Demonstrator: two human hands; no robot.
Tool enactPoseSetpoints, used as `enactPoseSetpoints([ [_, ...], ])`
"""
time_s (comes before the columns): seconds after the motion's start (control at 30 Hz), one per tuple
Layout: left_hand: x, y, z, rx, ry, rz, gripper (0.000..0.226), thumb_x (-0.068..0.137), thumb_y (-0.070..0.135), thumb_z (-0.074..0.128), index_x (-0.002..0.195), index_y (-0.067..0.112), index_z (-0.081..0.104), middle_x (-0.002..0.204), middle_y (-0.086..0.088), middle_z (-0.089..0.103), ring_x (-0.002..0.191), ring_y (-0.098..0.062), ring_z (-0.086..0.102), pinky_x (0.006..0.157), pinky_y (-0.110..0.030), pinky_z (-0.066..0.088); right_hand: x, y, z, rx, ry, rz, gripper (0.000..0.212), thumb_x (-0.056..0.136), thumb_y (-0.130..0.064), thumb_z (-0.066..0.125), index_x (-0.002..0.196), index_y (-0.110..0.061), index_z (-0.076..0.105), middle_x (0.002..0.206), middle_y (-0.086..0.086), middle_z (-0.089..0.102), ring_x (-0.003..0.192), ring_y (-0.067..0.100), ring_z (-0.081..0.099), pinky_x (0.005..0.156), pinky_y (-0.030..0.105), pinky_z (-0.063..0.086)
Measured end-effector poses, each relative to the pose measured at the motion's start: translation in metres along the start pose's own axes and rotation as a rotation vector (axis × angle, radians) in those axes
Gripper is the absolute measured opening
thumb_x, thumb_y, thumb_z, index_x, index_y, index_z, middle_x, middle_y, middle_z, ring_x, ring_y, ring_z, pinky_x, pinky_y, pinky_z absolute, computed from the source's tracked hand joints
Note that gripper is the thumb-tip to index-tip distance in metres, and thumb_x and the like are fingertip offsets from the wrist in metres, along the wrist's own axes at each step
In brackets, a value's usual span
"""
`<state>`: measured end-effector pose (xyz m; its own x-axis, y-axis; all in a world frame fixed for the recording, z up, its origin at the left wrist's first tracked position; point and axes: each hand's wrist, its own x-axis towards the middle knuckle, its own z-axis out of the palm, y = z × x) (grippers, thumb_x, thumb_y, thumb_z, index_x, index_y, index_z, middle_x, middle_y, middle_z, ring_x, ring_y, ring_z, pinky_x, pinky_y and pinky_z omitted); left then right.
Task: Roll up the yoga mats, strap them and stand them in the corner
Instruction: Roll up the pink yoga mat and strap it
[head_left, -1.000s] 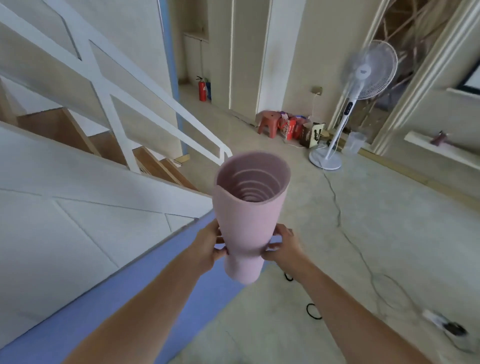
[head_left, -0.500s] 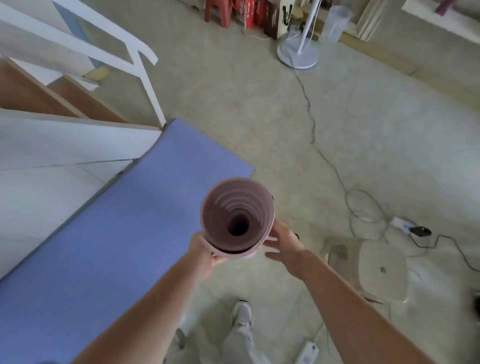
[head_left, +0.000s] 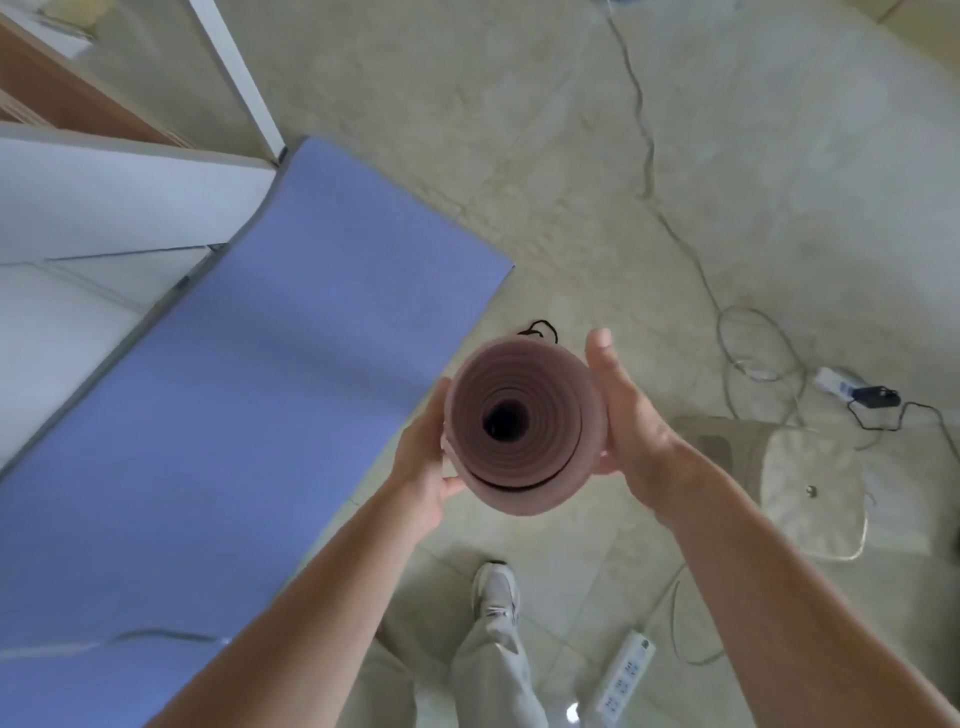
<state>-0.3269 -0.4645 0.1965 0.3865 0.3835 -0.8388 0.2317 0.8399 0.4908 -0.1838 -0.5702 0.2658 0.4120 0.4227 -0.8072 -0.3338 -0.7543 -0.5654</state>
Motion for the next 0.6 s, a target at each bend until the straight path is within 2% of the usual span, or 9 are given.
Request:
enactPoseSetpoints([
  [0.03, -0.006, 0.007, 0.006, 0.027, 0.023, 0.009, 0.032, 0.095, 0.048, 0.058, 0.096, 0.021, 0.073, 0.087, 0.009, 0.076, 0.085, -0.010, 0.070, 0.064, -0.027, 0.052, -0.004, -0.010, 0.001, -0.078, 0.050, -0.025, 0.099, 0.055, -0.103, 0.024, 0.105, -0.034, 0.075, 0.107, -0.001, 0.074, 0.103, 0.018, 0.066, 0.095, 0.043, 0.047],
  [0.1, -0.018, 0.017, 0.009, 0.062, 0.038, 0.048, 0.037, 0.095, 0.039, 0.063, 0.071, 0.011, 0.060, 0.051, 0.006, 0.060, 0.045, -0.007, 0.057, 0.039, -0.016, 0.041, -0.010, -0.022, 0.006, -0.210, 0.240, -0.096, 0.092, 0.079, -0.088, 0.029, 0.094, -0.009, 0.073, 0.090, 0.006, 0.072, 0.094, 0.026, 0.066, 0.087, 0.038, 0.050],
  [0.13, -0.026, 0.021, 0.010, 0.075, 0.047, 0.088, 0.041, 0.095, 0.037, 0.064, 0.065, 0.011, 0.053, 0.043, 0.005, 0.053, 0.037, -0.009, 0.051, 0.034, -0.015, 0.037, -0.014, -0.027, 0.010, -0.295, 0.311, -0.156, 0.085, 0.090, -0.077, 0.029, 0.092, -0.002, 0.069, 0.082, 0.006, 0.068, 0.091, 0.029, 0.063, 0.080, 0.036, 0.047],
  [0.2, -0.035, 0.024, 0.018, 0.041, 0.010, 0.122, 0.047, 0.093, 0.051, 0.062, 0.072, 0.009, 0.059, 0.057, 0.004, 0.064, 0.054, -0.014, 0.062, 0.045, -0.019, 0.047, -0.015, -0.030, 0.009, -0.405, 0.385, -0.221, 0.071, 0.100, -0.062, 0.027, 0.092, -0.003, 0.066, 0.078, 0.003, 0.064, 0.091, 0.028, 0.059, 0.075, 0.034, 0.039],
  [0.23, -0.038, 0.028, 0.025, 0.033, -0.012, 0.126, 0.056, 0.089, 0.064, 0.058, 0.087, 0.009, 0.068, 0.078, 0.001, 0.073, 0.074, -0.017, 0.070, 0.060, -0.026, 0.053, -0.017, -0.033, 0.008, -0.408, 0.383, -0.228, 0.065, 0.101, -0.058, 0.027, 0.094, -0.006, 0.067, 0.081, 0.003, 0.064, 0.093, 0.027, 0.058, 0.078, 0.034, 0.040],
  [0.3, -0.049, 0.031, 0.030, 0.080, -0.144, 0.217, 0.073, 0.075, 0.077, 0.062, 0.115, 0.017, 0.069, 0.112, -0.003, 0.074, 0.106, -0.020, 0.070, 0.085, -0.036, 0.053, -0.016, -0.040, 0.006, -0.369, 0.363, -0.200, 0.054, 0.104, -0.050, 0.030, 0.100, -0.012, 0.068, 0.091, 0.002, 0.063, 0.099, 0.025, 0.055, 0.087, 0.035, 0.042],
  [0.37, -0.053, 0.028, 0.035, 0.109, -0.136, 0.280, 0.061, 0.071, 0.056, 0.080, 0.118, 0.020, 0.065, 0.111, -0.003, 0.074, 0.103, -0.016, 0.071, 0.082, -0.029, 0.055, -0.010, -0.042, 0.008, -0.376, 0.359, -0.181, 0.043, 0.104, -0.041, 0.030, 0.093, -0.016, 0.063, 0.094, 0.002, 0.062, 0.098, 0.026, 0.053, 0.086, 0.036, 0.040],
  [0.47, -0.046, 0.026, 0.042, 0.099, -0.053, 0.283, 0.039, 0.083, 0.018, 0.077, 0.118, 0.018, 0.059, 0.102, -0.001, 0.071, 0.084, -0.006, 0.071, 0.066, -0.018, 0.054, 0.000, -0.039, 0.016, -0.472, 0.415, -0.218, 0.032, 0.103, -0.032, 0.023, 0.085, -0.020, 0.048, 0.103, 0.009, 0.064, 0.092, 0.033, 0.049, 0.078, 0.035, 0.031],
  [0.6, -0.019, 0.019, 0.036, 0.032, -0.016, 0.222, 0.038, 0.078, 0.019, 0.077, 0.114, 0.019, 0.063, 0.108, -0.007, 0.072, 0.097, -0.021, 0.070, 0.080, -0.034, 0.054, 0.014, -0.019, 0.022, -0.467, 0.442, -0.213, 0.044, 0.106, -0.040, 0.022, 0.107, -0.014, 0.058, 0.113, 0.015, 0.065, 0.108, 0.038, 0.055, 0.078, 0.034, 0.030],
])
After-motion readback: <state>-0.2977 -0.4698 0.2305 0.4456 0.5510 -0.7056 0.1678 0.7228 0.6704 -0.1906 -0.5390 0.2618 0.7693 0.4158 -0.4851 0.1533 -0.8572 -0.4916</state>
